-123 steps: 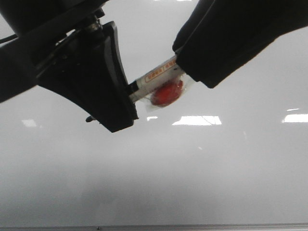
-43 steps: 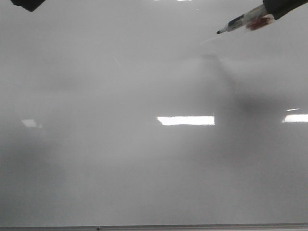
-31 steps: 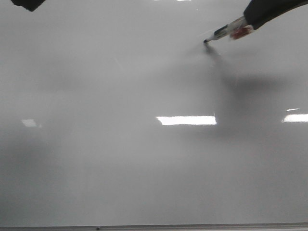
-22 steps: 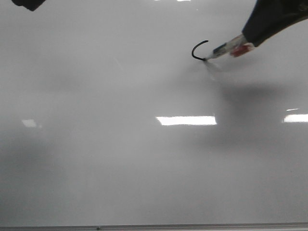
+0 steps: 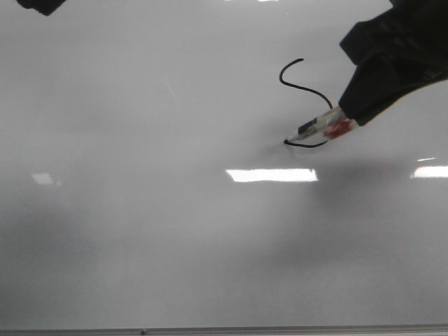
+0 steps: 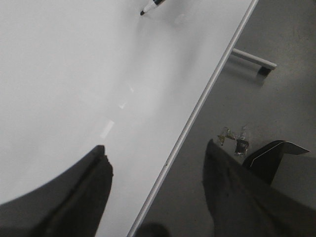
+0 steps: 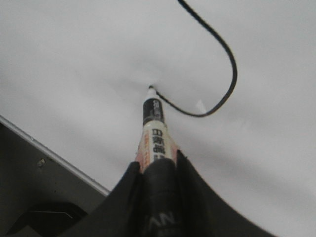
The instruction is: Write number 8 on whiteboard
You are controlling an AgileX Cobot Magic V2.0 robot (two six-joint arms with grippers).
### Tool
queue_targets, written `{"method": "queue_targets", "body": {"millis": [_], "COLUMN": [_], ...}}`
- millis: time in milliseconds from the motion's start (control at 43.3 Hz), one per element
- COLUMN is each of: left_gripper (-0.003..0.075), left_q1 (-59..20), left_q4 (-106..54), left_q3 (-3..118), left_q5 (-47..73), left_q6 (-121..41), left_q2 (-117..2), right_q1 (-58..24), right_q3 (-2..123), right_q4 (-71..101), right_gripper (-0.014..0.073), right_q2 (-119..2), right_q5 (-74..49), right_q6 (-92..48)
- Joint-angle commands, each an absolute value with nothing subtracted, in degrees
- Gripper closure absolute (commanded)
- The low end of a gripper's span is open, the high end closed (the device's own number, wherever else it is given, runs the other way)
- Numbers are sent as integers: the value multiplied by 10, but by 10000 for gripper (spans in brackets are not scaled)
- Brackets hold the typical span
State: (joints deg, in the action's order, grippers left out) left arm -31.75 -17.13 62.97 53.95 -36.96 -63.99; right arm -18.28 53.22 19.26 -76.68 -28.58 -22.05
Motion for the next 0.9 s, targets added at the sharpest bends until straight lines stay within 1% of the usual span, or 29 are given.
{"method": "queue_targets", "body": {"millis": [0,185,438,554,600,715,877], "left_gripper": [312,312,312,312,312,312,312], "left_q1": [-317,-317,-317,-317,-317,-318,-337], "left_q4": [-188,-188,-188,-188,-188,-193,-283], "left_q3": [650,650,650,650,650,650,650], "left_q5": [513,513,513,514,514,516,537], "left_q6": [-363,-363,-363,-364,-366,-372,-482], "left_q2": [-630,-630,-630,-630,-630,-630,-634], "right_q1": [-166,-117,-129,-159,-194,-255,-314], "right_q3": [581,619,665,663,651,635,634], "right_q4": [198,197,198,198,198,198,198], "right_gripper": [691,691,691,691,691,691,691], "right_q2": [-753,-741,-740,-731,-710,-662,-613], "right_q5": [-236,-254,-264,-310,-331,-378,-455], "right_q6": [-218,-218,-218,-232,-274,-330,-378]}}
